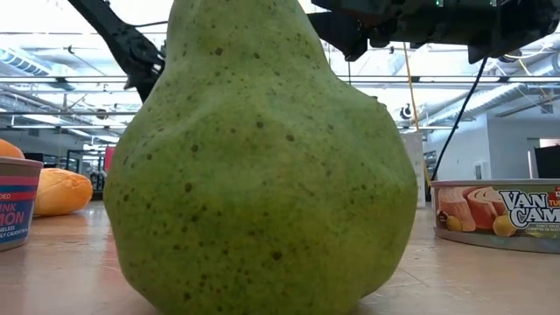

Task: Pick & Place Food Item
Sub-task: Put the red apple in the yellow bin

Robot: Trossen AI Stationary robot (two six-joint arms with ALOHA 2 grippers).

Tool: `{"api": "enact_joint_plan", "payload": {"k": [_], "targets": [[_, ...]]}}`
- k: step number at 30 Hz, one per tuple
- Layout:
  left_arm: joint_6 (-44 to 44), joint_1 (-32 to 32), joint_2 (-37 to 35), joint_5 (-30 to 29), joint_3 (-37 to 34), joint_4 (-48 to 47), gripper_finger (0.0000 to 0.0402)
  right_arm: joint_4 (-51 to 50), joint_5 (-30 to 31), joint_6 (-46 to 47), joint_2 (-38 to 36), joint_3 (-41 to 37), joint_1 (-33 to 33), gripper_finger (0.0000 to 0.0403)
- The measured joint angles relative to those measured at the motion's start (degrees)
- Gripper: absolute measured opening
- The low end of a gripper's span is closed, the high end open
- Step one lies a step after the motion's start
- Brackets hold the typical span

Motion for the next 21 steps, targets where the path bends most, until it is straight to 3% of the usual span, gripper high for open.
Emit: {"api": "enact_joint_plan", "payload": {"k": [9, 21], "targets": [[-0.2, 1.5, 4.1, 0.7, 0.0, 5.6, 0.0318, -0.3, 0.0, 0.0, 0.0, 0.0, 0.0, 0.0251], [-1.3, 1.3, 4.2, -0.2, 0.0, 5.1, 0.0327, -0.4, 0.0, 0.0, 0.0, 0.0, 0.0, 0.0251]]}}
